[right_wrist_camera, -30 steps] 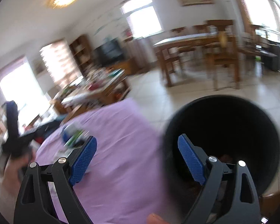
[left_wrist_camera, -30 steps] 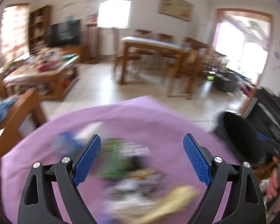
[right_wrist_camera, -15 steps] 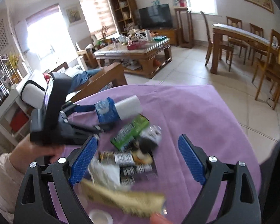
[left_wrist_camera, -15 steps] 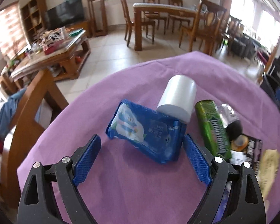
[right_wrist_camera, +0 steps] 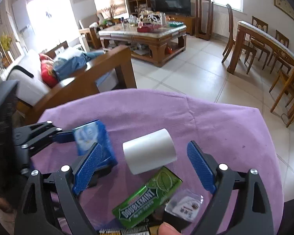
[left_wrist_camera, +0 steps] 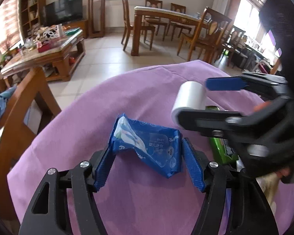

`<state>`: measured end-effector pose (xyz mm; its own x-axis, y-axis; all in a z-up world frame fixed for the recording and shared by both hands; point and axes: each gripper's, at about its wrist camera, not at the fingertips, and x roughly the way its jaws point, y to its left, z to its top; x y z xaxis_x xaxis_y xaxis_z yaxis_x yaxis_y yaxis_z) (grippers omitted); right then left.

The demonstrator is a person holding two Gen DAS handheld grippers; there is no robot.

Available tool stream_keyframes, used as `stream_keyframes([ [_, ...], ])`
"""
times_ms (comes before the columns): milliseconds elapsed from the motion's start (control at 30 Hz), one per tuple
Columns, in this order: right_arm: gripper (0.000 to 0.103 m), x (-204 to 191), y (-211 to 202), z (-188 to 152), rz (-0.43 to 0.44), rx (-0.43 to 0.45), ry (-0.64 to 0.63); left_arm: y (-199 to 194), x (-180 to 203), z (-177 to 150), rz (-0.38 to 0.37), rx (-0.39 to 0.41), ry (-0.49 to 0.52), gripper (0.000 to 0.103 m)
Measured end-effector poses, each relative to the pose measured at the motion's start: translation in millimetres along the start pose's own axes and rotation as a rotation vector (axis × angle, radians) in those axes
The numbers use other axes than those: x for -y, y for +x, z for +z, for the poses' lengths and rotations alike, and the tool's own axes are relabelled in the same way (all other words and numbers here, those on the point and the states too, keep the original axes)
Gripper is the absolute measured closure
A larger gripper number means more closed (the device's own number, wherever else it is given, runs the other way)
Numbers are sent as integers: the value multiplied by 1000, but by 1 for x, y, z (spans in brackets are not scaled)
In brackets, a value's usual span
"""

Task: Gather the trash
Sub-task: 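Grasp the white paper roll with the right tool while the left tool grasps the blue wipe packet, then carry the paper roll and blue wipe packet over the black bin and release both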

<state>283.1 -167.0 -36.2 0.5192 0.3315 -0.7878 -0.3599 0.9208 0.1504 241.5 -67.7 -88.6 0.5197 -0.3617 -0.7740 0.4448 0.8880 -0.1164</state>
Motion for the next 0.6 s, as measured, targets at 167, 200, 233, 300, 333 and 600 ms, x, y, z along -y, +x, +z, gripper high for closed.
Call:
stream_keyframes([
  [167, 47, -2, 7, -3, -25, -44, -16, -2, -4, -4, -29, 7, -25, 38],
  [200, 48, 0, 4, -4, -26, -47, -15, -2, -4, -4, -27, 7, -24, 38],
  [233, 48, 2, 4, -3, -27, -47, -14, -1, -3, -4, -25, 7, -23, 38],
  [300, 49, 5, 2, -2, -18, -47, -8, -3, -2, -5, -29, 10, -29, 38],
  [333, 49, 6, 2, -2, -11, -46, -3, -3, -4, -4, -33, 12, -36, 39],
  [600, 50, 11, -61, -15, 61, 64, 65, -27, -4, -10, -47, 121, -95, 43],
])
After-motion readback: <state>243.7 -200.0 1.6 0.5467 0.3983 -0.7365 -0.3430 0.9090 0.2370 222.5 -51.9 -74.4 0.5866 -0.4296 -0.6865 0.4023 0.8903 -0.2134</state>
